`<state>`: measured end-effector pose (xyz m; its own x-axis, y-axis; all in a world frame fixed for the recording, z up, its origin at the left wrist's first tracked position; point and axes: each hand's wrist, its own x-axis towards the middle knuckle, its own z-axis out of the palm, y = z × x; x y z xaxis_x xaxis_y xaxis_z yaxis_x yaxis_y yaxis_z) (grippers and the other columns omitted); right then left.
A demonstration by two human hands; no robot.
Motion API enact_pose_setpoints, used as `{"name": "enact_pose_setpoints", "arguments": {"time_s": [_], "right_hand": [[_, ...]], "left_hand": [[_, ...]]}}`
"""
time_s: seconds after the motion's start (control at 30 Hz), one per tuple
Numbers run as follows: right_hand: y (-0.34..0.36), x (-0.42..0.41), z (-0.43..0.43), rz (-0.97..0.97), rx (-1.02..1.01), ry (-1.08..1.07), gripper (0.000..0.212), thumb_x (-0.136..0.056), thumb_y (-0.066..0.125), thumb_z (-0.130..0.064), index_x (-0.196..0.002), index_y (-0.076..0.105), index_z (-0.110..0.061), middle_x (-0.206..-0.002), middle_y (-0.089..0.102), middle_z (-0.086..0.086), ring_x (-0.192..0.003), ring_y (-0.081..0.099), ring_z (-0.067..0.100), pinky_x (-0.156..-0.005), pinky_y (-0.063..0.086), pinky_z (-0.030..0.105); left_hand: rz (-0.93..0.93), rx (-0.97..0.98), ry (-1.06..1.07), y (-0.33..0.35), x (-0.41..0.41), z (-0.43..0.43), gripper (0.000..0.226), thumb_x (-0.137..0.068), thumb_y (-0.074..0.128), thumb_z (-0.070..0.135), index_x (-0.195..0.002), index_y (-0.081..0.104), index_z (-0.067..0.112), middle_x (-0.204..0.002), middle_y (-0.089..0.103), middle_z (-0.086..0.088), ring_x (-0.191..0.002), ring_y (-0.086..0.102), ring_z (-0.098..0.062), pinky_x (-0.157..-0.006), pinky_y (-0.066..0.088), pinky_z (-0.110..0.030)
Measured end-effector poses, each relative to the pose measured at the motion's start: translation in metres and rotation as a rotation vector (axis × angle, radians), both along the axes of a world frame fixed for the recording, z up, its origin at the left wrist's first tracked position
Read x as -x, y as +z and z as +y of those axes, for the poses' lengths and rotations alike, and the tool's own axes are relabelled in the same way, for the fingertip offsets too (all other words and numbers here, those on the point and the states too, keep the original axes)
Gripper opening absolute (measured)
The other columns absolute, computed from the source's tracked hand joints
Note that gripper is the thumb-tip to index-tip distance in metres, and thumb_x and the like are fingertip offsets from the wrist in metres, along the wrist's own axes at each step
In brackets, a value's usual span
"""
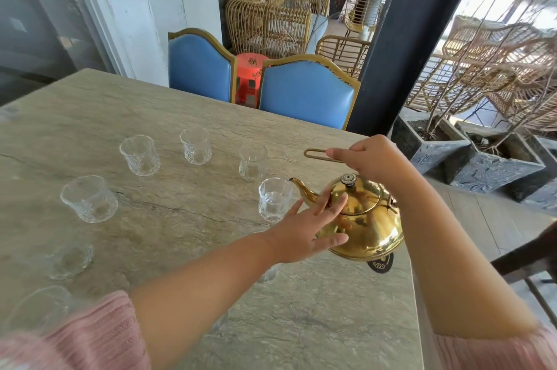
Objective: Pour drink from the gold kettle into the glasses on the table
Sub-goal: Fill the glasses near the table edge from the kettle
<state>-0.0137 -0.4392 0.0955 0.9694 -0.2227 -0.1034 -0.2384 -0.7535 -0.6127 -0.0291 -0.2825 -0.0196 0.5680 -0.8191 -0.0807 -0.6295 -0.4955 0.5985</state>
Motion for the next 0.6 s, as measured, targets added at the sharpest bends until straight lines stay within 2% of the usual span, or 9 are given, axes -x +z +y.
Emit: {"name": "enact_pose_setpoints", "arguments": {"time_s": [0.1,0.2,0.3,0.4,0.47,0.53,0.6], "right_hand": [[-0.003,0.011,-0.010,-0.044,-0.105,-0.068,0.057,-0.081,0.067,-0.048,-0.050,0.039,-0.010,-0.048,0.029,0.001,-0.043,0.027,0.013,-0.050,0.032,0.025],[-0.007,0.018,-0.016,-0.078,-0.205,-0.138,0.046,-0.080,0.067,-0.050,-0.068,0.056,-0.007,-0.051,0.030,0.002,-0.045,0.028,0.013,-0.053,0.034,0.025],[-0.009,0.017,-0.019,-0.112,-0.270,-0.204,0.052,-0.079,0.066,-0.052,-0.073,0.063,0.000,-0.053,0.039,0.002,-0.046,0.033,0.012,-0.057,0.039,0.027],[-0.005,0.008,-0.017,-0.159,-0.255,-0.213,0.047,-0.081,0.066,-0.051,-0.064,0.063,-0.006,-0.054,0.048,0.002,-0.050,0.043,0.013,-0.063,0.045,0.030],[-0.004,-0.005,-0.015,-0.182,-0.204,-0.207,0.051,-0.080,0.066,-0.051,-0.065,0.064,-0.003,-0.055,0.048,0.004,-0.052,0.045,0.014,-0.062,0.045,0.031],[-0.004,-0.019,-0.014,-0.205,-0.162,-0.193,0.057,-0.079,0.067,-0.053,-0.073,0.068,0.003,-0.051,0.041,0.004,-0.049,0.039,0.016,-0.060,0.041,0.033],[-0.004,-0.034,-0.013,-0.227,-0.124,-0.171,0.058,-0.078,0.067,-0.055,-0.069,0.066,0.002,-0.046,0.033,0.001,-0.045,0.033,0.015,-0.059,0.038,0.033]], "left_hand": [[-0.005,-0.035,0.031,0.004,0.004,-0.004,0.068,-0.097,0.030,0.056,-0.147,-0.014,0.041,-0.156,-0.026,0.005,-0.146,0.010,-0.008,-0.113,-0.017,-0.036],[0.001,-0.038,0.059,0.008,0.007,-0.008,0.069,-0.096,0.032,0.056,-0.149,-0.009,0.040,-0.158,-0.022,0.003,-0.147,0.002,-0.012,-0.115,-0.015,-0.039],[-0.032,-0.043,0.082,0.012,0.008,-0.012,0.069,-0.096,0.034,0.055,-0.150,-0.006,0.037,-0.159,-0.017,0.001,-0.147,-0.009,-0.013,-0.117,-0.010,-0.044],[-0.058,-0.049,0.098,0.016,0.001,-0.013,0.069,-0.096,0.033,0.055,-0.150,-0.006,0.037,-0.160,-0.017,0.000,-0.147,-0.010,-0.015,-0.116,-0.008,-0.045],[-0.057,-0.053,0.098,0.017,-0.007,-0.012,0.069,-0.096,0.032,0.055,-0.149,-0.007,0.038,-0.159,-0.017,0.000,-0.148,-0.004,-0.017,-0.116,-0.007,-0.044],[-0.052,-0.048,0.095,0.018,-0.020,-0.011,0.068,-0.096,0.031,0.056,-0.149,-0.008,0.038,-0.159,-0.017,-0.001,-0.148,-0.002,-0.018,-0.117,-0.007,-0.044],[-0.054,-0.043,0.086,0.019,-0.036,-0.011,0.069,-0.096,0.031,0.057,-0.149,-0.009,0.038,-0.159,-0.017,-0.003,-0.148,-0.005,-0.019,-0.118,-0.007,-0.046]]}}
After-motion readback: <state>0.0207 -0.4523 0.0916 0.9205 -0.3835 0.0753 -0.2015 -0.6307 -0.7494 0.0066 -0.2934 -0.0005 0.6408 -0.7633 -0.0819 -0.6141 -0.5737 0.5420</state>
